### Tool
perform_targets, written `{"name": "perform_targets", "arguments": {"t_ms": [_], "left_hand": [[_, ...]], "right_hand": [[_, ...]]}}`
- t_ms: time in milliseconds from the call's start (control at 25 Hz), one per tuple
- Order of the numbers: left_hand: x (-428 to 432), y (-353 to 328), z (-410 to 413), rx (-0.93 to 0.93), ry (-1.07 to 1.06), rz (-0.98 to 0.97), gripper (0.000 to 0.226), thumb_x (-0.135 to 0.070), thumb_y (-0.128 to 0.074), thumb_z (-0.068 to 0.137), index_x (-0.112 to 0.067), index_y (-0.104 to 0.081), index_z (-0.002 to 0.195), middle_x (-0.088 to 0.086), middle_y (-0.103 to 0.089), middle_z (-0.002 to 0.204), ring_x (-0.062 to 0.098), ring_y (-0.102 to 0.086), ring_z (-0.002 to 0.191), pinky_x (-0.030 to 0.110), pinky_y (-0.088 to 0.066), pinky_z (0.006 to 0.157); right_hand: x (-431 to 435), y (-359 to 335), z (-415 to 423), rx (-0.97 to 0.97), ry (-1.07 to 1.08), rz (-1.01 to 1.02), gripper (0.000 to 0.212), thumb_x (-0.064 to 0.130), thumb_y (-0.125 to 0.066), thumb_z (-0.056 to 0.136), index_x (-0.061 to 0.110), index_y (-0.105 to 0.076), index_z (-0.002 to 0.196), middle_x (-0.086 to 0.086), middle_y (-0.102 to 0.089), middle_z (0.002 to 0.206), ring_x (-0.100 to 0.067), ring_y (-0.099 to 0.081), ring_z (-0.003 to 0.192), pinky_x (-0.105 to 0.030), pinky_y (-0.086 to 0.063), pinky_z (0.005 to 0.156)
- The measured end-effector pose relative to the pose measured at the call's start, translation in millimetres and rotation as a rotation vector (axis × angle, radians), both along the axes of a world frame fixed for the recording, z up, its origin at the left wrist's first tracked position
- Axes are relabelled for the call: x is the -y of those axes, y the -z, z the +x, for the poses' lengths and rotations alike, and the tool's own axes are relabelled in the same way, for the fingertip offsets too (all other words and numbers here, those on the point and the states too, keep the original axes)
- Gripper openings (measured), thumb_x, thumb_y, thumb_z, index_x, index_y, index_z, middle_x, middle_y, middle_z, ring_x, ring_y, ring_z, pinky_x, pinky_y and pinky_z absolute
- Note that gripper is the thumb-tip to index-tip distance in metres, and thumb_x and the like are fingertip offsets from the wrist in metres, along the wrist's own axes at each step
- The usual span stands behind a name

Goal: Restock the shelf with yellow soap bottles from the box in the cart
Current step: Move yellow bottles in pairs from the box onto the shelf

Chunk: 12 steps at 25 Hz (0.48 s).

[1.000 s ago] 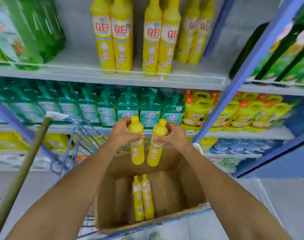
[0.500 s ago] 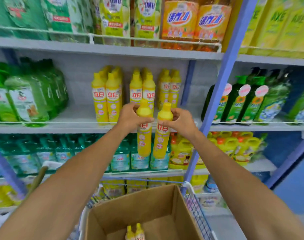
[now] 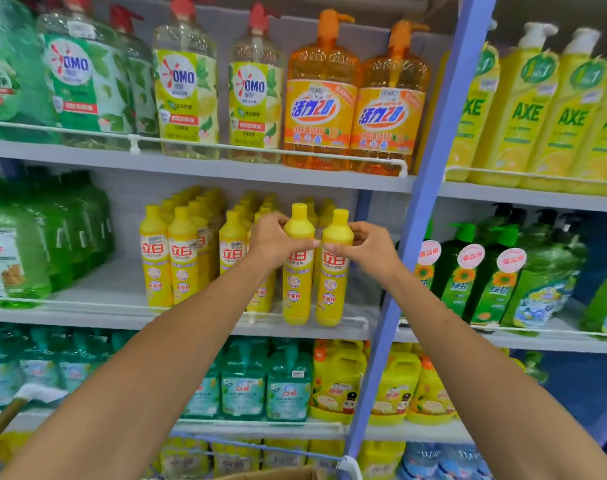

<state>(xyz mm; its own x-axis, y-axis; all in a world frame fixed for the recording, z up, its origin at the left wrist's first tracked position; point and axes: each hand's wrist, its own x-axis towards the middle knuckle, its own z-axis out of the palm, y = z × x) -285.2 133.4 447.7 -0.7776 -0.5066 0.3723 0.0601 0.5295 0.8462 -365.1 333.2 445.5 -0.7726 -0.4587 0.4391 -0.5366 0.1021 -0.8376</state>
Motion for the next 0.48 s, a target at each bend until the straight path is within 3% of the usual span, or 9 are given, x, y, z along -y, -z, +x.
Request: {"name": "perform_targets", "arguments": {"t_ms": [160, 360, 480], "left_hand": [[-9, 1, -38, 0.022, -0.09, -0.041, 0.099, -0.076, -0.082, 0.026, -0.014, -0.069, 0.102, 0.002, -0.073, 0.096, 0.022, -0.07, 0.09, 0.044, -0.061, 0.077], [-12, 9, -58, 0.065, -0.177, -0.063, 0.061, -0.053, -0.095, 0.047, -0.015, -0.073, 0.09, 0.003, -0.075, 0.089, 0.021, -0.07, 0.082, 0.042, -0.059, 0.075], [-9, 31, -63, 0.066, -0.144, -0.007, 0.061, -0.051, -0.094, 0.048, -0.017, -0.074, 0.094, 0.0, -0.076, 0.088, 0.017, -0.072, 0.08, 0.041, -0.061, 0.075]], "right_hand": [[0, 2, -38, 0.011, -0.059, -0.021, 0.032, 0.016, -0.088, 0.075, 0.027, -0.068, 0.097, 0.001, -0.076, 0.099, -0.013, -0.074, 0.092, -0.029, -0.06, 0.082], [13, 24, -67, 0.059, -0.118, 0.009, 0.033, 0.008, -0.085, 0.078, 0.021, -0.069, 0.104, 0.002, -0.075, 0.099, -0.005, -0.073, 0.086, -0.02, -0.057, 0.075], [23, 44, -75, 0.103, -0.094, -0.033, 0.036, 0.011, -0.086, 0.077, 0.026, -0.068, 0.104, 0.004, -0.075, 0.1, -0.006, -0.073, 0.088, -0.022, -0.056, 0.076]]}}
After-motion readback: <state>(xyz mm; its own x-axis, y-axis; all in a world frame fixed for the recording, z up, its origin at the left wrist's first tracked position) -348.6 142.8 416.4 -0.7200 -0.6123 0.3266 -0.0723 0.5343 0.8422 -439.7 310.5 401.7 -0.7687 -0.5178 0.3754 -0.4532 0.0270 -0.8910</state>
